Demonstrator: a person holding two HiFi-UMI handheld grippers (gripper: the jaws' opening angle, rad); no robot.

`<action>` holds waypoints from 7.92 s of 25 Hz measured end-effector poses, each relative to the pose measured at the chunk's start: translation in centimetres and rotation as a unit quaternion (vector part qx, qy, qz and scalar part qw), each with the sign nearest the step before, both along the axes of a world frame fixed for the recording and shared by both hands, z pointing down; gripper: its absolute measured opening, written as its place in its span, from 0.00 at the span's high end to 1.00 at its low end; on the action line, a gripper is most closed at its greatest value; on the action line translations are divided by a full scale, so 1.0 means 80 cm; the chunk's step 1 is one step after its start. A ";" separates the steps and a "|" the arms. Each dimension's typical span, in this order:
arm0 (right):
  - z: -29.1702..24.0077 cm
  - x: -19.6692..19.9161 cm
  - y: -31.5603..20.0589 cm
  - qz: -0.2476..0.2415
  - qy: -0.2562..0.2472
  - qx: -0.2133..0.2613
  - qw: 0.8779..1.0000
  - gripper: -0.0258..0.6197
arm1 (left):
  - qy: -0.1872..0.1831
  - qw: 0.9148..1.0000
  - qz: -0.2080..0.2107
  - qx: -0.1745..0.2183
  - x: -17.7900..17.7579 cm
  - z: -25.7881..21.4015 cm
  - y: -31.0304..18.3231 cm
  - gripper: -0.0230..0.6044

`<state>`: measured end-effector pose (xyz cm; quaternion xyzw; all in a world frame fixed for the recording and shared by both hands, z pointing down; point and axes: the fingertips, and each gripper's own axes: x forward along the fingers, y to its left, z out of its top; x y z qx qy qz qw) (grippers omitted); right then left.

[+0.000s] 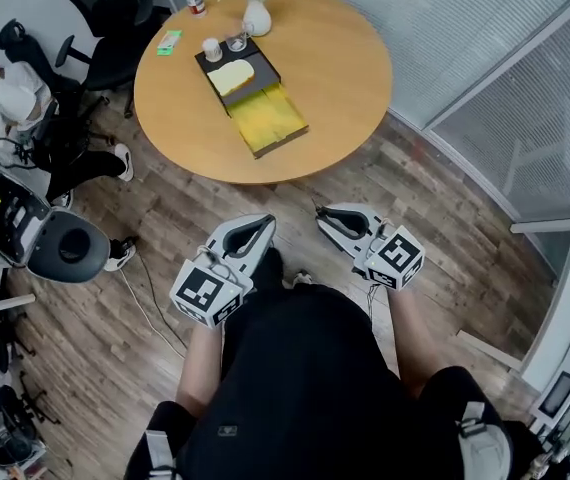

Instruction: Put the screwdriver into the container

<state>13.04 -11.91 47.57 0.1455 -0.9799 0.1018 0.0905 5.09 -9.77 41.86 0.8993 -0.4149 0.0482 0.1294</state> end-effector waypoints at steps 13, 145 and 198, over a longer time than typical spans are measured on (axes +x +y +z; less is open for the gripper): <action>-0.011 -0.053 -0.059 0.029 0.009 0.007 1.000 0.88 | 0.009 0.999 0.032 0.007 -0.058 -0.010 -0.078 0.96; 0.340 -0.222 -0.324 -0.066 0.393 -0.067 0.915 0.88 | -0.018 0.987 0.135 -0.089 -0.203 0.116 -0.413 0.96; 0.380 -0.237 -0.338 -0.051 0.414 -0.063 0.907 0.81 | -0.007 0.988 0.113 -0.106 -0.209 0.127 -0.406 0.96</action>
